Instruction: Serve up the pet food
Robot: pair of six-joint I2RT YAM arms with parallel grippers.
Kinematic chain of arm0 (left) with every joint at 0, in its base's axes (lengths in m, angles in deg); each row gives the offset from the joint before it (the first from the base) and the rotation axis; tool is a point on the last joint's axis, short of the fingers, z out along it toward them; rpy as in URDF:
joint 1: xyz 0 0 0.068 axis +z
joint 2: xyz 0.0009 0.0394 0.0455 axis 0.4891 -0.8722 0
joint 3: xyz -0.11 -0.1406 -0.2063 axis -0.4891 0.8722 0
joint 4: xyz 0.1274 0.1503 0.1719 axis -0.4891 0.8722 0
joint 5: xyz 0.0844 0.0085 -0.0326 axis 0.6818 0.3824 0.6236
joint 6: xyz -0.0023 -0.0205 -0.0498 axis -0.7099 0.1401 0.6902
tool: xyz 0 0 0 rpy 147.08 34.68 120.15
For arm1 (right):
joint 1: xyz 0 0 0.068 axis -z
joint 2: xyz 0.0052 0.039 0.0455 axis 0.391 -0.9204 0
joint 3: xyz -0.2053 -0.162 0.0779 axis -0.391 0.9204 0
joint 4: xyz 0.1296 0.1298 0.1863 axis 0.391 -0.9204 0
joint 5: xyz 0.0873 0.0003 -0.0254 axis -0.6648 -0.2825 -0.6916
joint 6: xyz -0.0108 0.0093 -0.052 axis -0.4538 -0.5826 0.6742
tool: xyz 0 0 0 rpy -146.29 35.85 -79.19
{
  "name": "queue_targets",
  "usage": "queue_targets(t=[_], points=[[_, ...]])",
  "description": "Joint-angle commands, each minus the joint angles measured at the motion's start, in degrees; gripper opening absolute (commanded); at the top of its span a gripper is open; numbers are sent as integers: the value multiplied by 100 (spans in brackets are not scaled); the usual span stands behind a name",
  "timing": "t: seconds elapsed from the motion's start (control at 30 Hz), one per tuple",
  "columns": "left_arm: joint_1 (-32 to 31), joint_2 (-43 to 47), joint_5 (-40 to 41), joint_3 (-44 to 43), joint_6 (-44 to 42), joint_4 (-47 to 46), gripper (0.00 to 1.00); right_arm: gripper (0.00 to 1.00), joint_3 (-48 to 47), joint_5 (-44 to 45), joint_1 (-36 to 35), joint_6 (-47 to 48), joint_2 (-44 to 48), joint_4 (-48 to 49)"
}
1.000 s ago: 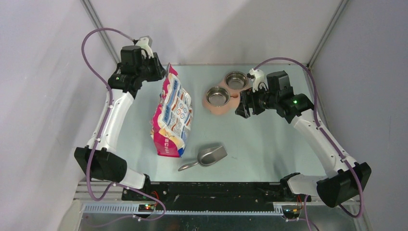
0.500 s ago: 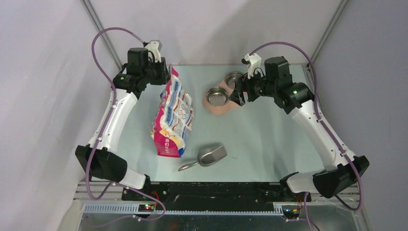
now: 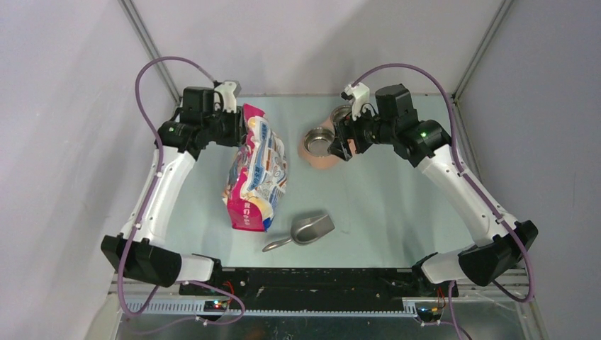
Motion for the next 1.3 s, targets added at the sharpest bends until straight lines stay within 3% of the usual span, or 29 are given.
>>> queue_targets(t=[0.0,0.3,0.7,0.97,1.13,1.27], points=[[-105,386,-561,206,-205,1119,41,77,-253,31,-25,76,6,105],[-104,20,-770,-128,-147,939,43,78,-101,24,-52,41,5,224],[-87,-2041,-717,-2643,-94,1036,45,78,-393,34,-209,-63,-335,288],[-87,-2905,-447,-3313,-153,1065,47,78,-353,120,-239,-64,-318,278],[-103,-2622,-94,-3031,-194,1226,46,78,-212,159,-239,-13,-148,242],[-119,-1595,-149,-1916,-163,1363,46,78,6,232,-230,108,45,189]])
